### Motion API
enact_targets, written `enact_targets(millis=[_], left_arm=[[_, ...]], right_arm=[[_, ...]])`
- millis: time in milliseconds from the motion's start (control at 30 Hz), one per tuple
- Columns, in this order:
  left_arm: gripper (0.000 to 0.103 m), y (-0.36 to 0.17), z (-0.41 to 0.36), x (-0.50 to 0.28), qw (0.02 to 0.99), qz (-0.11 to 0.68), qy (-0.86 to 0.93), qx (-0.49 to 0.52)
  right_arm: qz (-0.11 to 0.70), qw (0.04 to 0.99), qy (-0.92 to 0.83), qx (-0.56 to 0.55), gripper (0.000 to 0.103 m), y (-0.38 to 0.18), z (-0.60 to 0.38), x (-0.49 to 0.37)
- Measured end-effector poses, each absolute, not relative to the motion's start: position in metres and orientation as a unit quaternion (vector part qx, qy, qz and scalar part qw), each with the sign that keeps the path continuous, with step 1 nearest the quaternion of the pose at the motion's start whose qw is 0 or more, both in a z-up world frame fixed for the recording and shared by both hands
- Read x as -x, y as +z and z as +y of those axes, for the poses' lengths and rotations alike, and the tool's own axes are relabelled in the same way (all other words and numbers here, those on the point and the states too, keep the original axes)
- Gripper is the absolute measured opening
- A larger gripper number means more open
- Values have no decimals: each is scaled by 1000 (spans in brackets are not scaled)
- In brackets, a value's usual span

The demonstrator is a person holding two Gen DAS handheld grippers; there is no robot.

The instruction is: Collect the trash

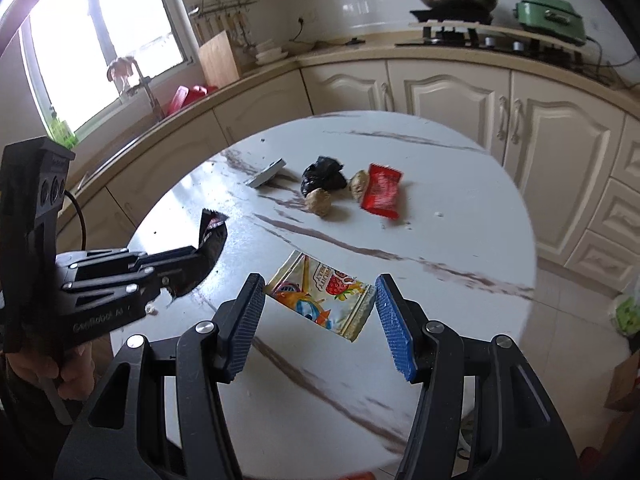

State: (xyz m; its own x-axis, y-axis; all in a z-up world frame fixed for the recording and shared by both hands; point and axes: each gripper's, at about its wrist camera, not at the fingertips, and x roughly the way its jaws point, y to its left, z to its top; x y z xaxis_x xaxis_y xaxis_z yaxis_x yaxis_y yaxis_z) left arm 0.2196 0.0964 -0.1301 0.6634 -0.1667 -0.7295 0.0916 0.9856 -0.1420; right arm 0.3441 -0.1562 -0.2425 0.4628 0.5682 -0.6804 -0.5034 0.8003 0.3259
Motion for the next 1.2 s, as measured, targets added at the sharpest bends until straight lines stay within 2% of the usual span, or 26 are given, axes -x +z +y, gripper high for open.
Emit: enact_targets(millis=[433, 733, 867, 1200], left_arm=[[7, -117, -89, -243, 893, 402, -202, -19], [7, -148, -187, -304, 868, 430, -244, -58], [7, -173, -221, -342, 854, 453, -245, -71], [8, -247, -296, -435, 814, 513, -255, -92]], right_arm=[[393, 891, 205, -96, 54, -234, -326, -308], [424, 882, 139, -153, 55, -296, -428, -320], [437, 874, 119, -179, 67, -335, -451, -336], [472, 856, 63, -200, 72, -392, -504, -338]])
